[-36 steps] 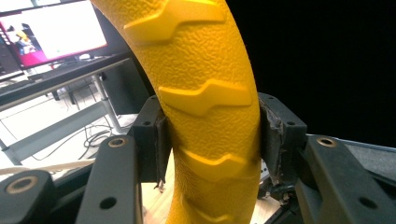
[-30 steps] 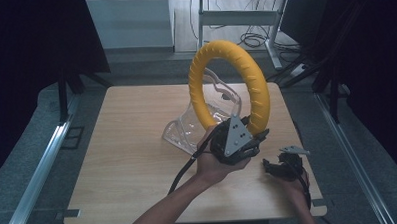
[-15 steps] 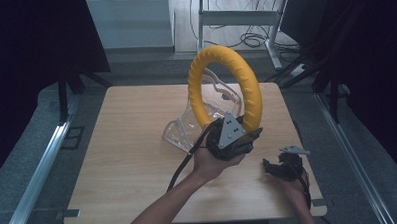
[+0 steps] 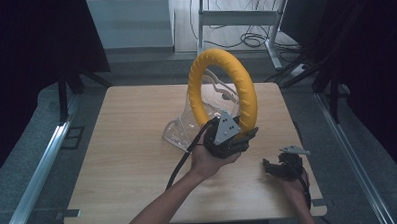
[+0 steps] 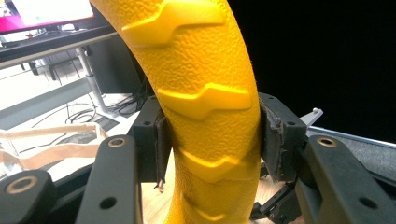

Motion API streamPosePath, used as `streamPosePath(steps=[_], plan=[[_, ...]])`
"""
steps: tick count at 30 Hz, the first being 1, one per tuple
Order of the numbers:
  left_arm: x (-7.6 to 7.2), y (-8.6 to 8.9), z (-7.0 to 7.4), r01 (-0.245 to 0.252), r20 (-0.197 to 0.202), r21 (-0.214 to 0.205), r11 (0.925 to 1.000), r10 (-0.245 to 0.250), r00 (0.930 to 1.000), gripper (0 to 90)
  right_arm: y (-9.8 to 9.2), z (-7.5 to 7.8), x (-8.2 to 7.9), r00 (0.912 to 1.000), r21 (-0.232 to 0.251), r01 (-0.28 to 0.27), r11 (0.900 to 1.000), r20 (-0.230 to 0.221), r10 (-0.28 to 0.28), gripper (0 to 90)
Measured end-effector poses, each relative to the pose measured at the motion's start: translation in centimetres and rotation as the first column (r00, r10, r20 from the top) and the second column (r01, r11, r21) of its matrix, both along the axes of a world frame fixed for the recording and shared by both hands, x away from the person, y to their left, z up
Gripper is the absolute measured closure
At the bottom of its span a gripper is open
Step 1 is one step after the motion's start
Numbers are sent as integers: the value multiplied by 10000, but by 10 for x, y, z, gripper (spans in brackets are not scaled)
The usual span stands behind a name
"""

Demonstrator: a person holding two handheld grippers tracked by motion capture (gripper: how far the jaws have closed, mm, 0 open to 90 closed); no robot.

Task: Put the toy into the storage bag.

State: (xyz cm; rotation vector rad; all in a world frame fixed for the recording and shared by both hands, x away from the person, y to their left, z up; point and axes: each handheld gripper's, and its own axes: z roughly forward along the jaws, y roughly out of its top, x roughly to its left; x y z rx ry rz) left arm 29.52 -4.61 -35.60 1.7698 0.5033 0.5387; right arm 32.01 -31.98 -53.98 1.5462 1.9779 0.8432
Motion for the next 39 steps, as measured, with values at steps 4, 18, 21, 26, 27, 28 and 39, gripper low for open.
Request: streamPosePath(steps=[4, 18, 21, 26, 27, 28, 39], plan=[[2, 3, -2, -19, -41, 27, 10000, 19, 10000, 495, 0, 0, 0, 10000, 20, 19, 10000, -17, -19, 142], [11, 12, -10, 60, -498, -13, 10000, -61, 9987, 495, 0, 0, 0, 10000, 30, 34, 10000, -40, -34, 143], [14, 13, -11, 111, -675, -99, 9999, -117, 9977, 494, 0, 0, 0, 10000, 28, 34, 10000, -40, -33, 142], [18, 16, -14, 65, -880, -140, 9999, -77, 9961, 494, 0, 0, 0, 10000, 27, 35, 10000, -42, -35, 142], [19, 16, -15, 47, -908, -132, 9999, -59, 9959, 494, 0, 0, 0, 10000, 28, 36, 10000, -44, -36, 142], [20, 16, -15, 33, -942, -132, 9999, -46, 9955, 494, 0, 0, 0, 10000, 28, 37, 10000, -41, -37, 142], [30, 22, -22, -83, -1528, -346, 9994, 30, 9883, 494, 0, 0, 0, 10000, 12, 11, 10000, -46, -11, 142]])
